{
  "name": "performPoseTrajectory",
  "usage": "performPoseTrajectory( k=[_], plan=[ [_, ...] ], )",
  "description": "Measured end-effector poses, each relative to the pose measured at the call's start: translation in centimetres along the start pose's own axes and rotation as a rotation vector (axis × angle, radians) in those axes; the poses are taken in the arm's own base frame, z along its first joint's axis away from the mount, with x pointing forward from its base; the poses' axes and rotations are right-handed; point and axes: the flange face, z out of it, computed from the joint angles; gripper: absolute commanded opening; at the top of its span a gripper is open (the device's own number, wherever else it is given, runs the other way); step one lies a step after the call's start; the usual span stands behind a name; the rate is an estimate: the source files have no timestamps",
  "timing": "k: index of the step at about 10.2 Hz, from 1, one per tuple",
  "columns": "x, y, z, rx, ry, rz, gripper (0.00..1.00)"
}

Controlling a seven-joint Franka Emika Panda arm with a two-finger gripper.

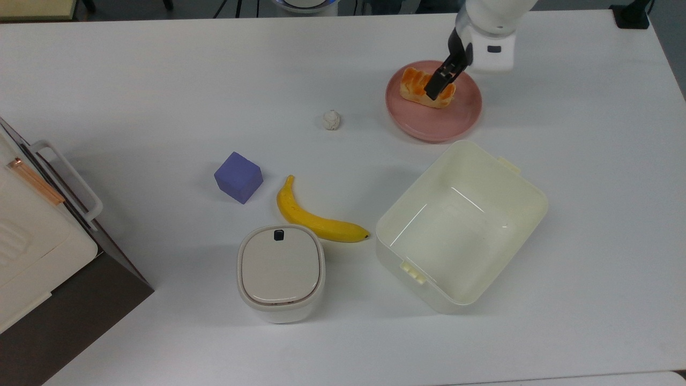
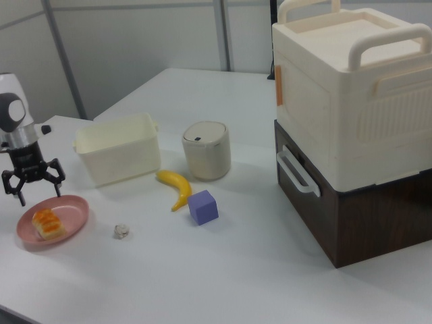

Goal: Put the bread on the table
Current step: 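Move the gripper over the bread roll on the pink plate, then lower the gripper and close it on the bread roll, then carry the bread roll off the plate and set it on the table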

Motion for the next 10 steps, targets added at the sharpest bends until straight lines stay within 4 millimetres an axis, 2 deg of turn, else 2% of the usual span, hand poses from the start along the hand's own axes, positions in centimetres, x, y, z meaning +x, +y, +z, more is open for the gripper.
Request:
performPoseTrajectory(
  k=[1, 2, 3, 4, 5, 6, 8, 10],
  plan=[
    [0.2, -1.3, 0.8, -0.008, -0.019, -0.050, 1.00],
    [0.2, -2.1, 1.9, -0.028, -0.046, -0.097, 0.95],
    [0.5, -2.8, 3.6, -0.038, -0.068, -0.123, 0.79],
    [1.2, -3.2, 6.0, -0.050, -0.093, -0.144, 0.72],
    [1.5, -3.1, 7.5, -0.063, -0.108, -0.155, 0.72],
    [1.7, -2.7, 7.6, -0.073, -0.106, -0.155, 0.67],
    [1.1, -0.4, 4.9, -0.083, -0.058, -0.107, 0.67],
    [-1.3, 6.1, 0.0, -0.093, 0.027, 0.017, 0.67]
  ],
)
